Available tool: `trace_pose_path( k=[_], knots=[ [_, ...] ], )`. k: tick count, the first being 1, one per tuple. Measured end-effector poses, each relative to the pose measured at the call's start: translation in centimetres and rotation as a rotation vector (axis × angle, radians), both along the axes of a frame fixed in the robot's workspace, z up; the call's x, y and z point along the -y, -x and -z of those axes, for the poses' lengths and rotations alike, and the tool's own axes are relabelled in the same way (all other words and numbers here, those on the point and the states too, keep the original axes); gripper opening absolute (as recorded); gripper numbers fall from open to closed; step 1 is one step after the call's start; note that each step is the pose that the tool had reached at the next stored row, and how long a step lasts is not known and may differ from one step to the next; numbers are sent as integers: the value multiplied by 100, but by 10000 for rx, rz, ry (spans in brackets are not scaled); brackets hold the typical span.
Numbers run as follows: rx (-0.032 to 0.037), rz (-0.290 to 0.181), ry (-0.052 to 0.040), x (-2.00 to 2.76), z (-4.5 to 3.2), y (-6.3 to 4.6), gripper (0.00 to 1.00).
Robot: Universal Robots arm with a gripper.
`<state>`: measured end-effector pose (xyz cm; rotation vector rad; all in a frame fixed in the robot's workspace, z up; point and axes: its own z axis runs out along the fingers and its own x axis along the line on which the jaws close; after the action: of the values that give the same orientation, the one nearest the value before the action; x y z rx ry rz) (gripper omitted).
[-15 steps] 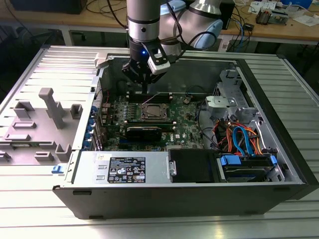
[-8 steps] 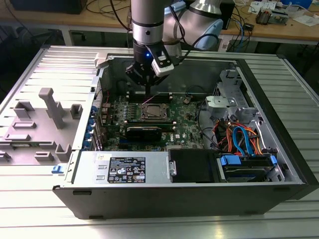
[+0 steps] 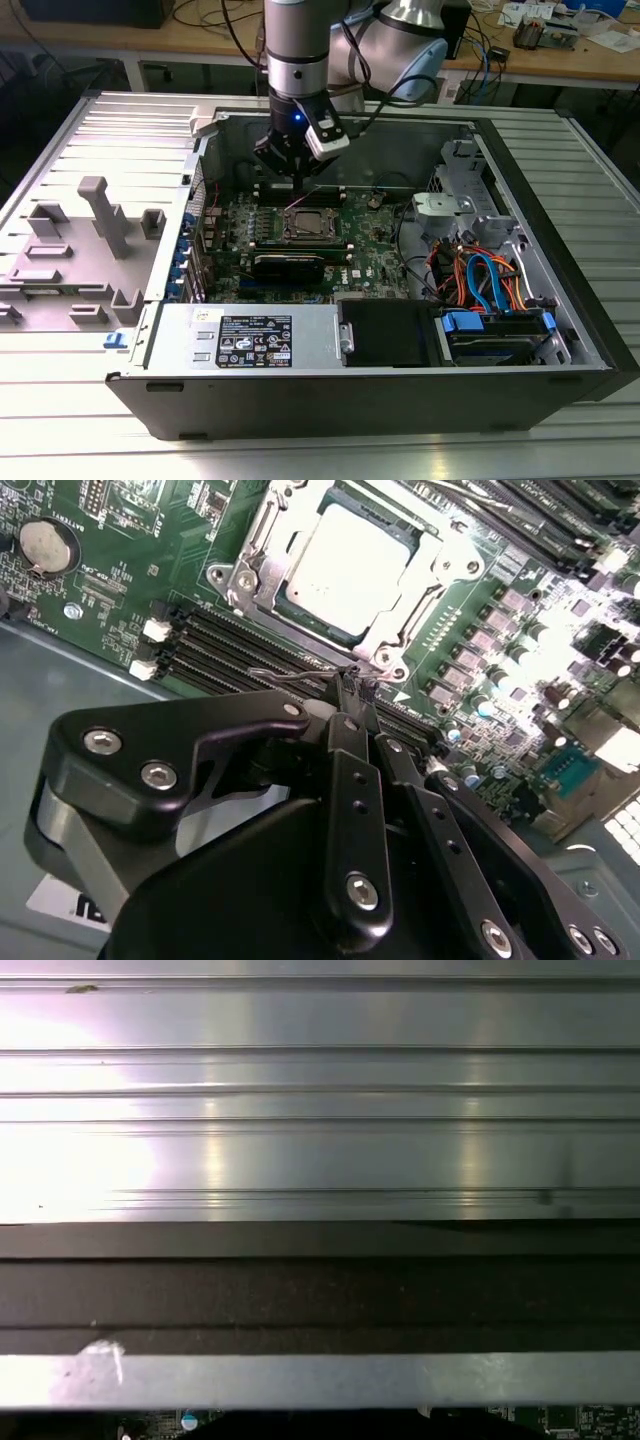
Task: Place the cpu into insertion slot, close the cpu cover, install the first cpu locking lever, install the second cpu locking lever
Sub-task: 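Install the first cpu locking lever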
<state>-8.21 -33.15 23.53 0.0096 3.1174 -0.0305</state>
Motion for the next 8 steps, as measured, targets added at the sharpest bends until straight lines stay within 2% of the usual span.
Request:
trace_pose_path(
  k=[8],
  knots=[
    [0, 2, 18, -36, 46, -48, 11]
  ],
)
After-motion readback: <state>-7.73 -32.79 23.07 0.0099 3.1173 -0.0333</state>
